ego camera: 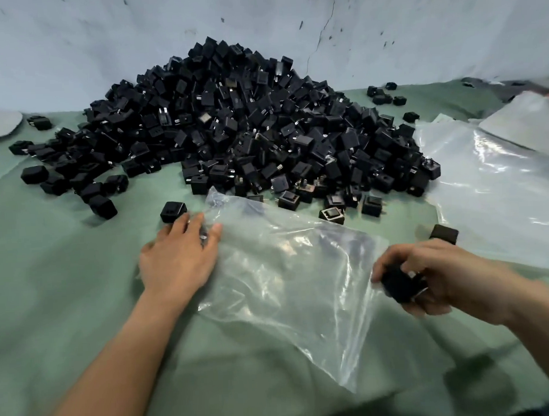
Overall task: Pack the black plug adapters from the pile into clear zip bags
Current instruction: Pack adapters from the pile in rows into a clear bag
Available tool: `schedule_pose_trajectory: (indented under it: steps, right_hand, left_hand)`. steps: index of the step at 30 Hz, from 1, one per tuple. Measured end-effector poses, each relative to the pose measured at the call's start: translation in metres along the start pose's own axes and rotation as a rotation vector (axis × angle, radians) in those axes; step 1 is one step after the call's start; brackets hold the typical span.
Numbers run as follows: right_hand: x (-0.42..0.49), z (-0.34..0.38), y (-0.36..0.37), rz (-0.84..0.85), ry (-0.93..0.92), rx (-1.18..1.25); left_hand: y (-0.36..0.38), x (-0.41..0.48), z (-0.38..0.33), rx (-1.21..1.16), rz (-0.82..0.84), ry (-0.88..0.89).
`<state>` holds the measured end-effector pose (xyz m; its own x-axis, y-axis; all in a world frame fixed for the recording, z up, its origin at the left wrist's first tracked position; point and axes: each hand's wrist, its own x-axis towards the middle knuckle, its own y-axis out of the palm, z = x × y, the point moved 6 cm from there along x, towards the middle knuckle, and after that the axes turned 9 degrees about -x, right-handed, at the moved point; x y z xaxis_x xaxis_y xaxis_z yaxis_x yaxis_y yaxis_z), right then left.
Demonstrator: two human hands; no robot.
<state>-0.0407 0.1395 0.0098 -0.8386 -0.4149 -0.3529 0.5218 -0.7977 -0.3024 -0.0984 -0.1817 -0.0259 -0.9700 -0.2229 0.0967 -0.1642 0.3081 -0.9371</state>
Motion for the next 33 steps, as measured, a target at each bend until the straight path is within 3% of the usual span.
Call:
schedule_pose_trajectory:
  steps: [4,10,12,17,19,26,29,33]
  right_hand:
    - [0.0,-0.003,0.018,0.172,0.043,-0.218]
    - [0.009,-0.006,0.02,0.141,0.019,-0.175]
    - [0.01,-0.008,0.021,0.169,-0.009,-0.045]
    - [0.014,-0.007,0.031,0.271,-0.04,0.62]
    - [0.015,0.0,0.037,0.308,-0.056,0.756]
    - [0.038,0.021,0.059,0.169,-0.058,1.127]
    - [0.051,0.032,0.078,0.218,-0.007,1.172]
    - [0.062,0.038,0.094,0.355,0.115,1.026]
  left_hand:
    - [-0.001,-0.001,0.0,0.011,0.002,0.008]
    - [-0.001,0.0,0.001,0.009,0.0,0.011]
    - [-0.001,0.0,0.001,0.011,-0.003,0.013]
    - [0.0,0.0,0.001,0.017,-0.007,0.011]
    - [0.0,0.0,0.001,0.018,-0.01,0.01]
    - [0.0,-0.001,0.0,0.018,-0.005,0.016]
    - [-0.001,-0.001,-0.001,0.03,0.001,0.02]
    - [-0.001,-0.003,-0.002,0.05,0.015,0.03]
